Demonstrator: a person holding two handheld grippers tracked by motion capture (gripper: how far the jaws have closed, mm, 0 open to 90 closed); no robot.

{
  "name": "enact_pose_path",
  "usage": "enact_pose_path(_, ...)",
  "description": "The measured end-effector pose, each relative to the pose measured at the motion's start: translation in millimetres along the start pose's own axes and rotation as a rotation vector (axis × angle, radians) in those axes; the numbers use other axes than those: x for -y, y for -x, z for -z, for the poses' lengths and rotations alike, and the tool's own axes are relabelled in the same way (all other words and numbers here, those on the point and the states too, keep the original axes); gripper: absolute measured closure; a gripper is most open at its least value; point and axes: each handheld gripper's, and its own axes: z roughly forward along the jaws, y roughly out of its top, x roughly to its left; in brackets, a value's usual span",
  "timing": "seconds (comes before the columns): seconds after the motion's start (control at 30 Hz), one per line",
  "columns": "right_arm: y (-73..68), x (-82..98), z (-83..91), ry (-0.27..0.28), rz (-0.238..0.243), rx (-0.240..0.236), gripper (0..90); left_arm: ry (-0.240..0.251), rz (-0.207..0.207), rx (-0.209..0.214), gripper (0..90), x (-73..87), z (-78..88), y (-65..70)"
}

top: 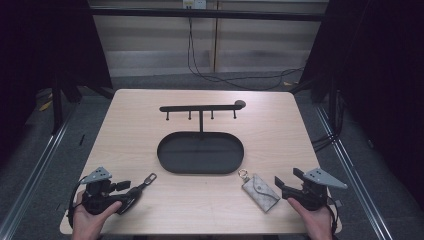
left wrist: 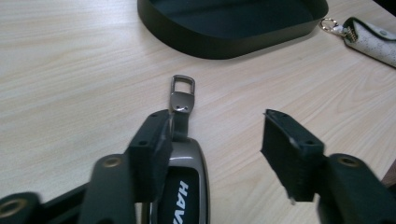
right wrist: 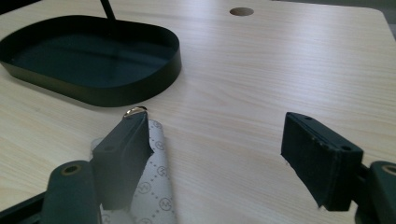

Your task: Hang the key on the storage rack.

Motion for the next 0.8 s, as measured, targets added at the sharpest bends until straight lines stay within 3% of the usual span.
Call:
enact_pose_path(0.4,5.0,-1.1,2.3,0.002,-0.09,-0.024,26.7,-0.027,0.032,-0.012,31.1,0.5,-1.8,-4.5)
enact_pose_path(0.5,4.9,-0.7,2.6,-0.007,-0.088,-0.024,27.4,-0.008,0.033,-0.004,34.0,1.1,1.4,-5.0)
enact_pose_path(0.57,5.8,-1.7,2.3,-0.051,-0.11,-0.042,26.8,-0.004,0.027,-0.006,33.9,0.6,2.7,-4.2)
enact_pose_path(0.73,6.6,-3.7,7.3,-0.035,-0.099,-0.046,25.0,0.022,0.038,0.007,32.9,0.2,7.1,-3.1)
enact_pose_path(0.8,7.3,-2.8,6.9,-0.046,-0.098,-0.056,24.4,0.03,0.044,0.007,36.8,0.2,7.7,-3.1)
